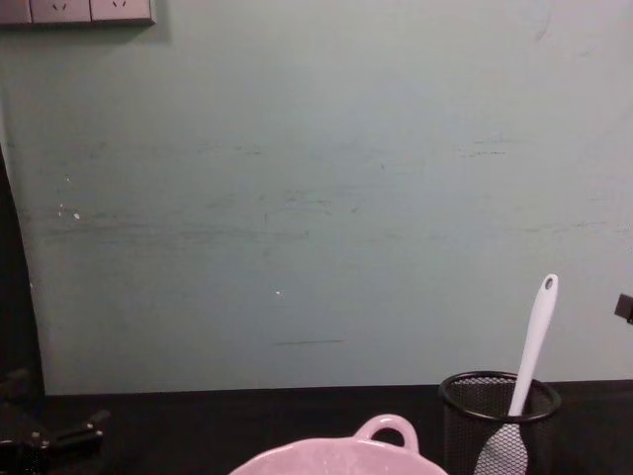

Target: Use the one hand to pick up the spoon and stir the clear water in the bowl.

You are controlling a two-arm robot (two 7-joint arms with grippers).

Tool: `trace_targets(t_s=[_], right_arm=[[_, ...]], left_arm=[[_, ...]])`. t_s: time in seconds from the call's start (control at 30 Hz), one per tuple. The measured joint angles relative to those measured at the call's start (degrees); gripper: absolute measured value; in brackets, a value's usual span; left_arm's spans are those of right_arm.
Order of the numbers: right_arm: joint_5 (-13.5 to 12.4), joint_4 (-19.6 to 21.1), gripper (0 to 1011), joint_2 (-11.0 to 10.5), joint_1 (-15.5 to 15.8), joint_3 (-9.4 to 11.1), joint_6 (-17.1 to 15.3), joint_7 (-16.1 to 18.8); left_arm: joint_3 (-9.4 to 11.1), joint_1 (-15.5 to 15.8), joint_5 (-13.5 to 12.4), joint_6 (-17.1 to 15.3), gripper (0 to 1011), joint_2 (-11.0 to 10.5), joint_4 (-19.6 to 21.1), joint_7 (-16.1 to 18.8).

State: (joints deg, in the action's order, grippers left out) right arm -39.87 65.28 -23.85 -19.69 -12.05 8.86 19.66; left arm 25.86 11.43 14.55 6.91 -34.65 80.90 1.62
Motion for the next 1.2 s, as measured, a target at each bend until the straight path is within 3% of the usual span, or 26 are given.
trace_targets(t_s=[0.27,0.53,1.2], right_arm=[[8.51,-8.55,1003,3.72,-3.58,-1.39,9.57,-4.99],[14.37,-13.07,1003,5.73,-5.00,-2.25,16.53,-7.45],[14.18,-12.97,1003,5.70,-5.00,-2.22,16.29,-7.51]], left_arm=[[0.00,0.00,0.00,0.00,1011,0.00,0.00,0.00],[0.00,0.00,0.00,0.00,1011,0.00,0.00,0.00],[0.00,0.00,0.00,0.00,1011,0.00,0.00,0.00]])
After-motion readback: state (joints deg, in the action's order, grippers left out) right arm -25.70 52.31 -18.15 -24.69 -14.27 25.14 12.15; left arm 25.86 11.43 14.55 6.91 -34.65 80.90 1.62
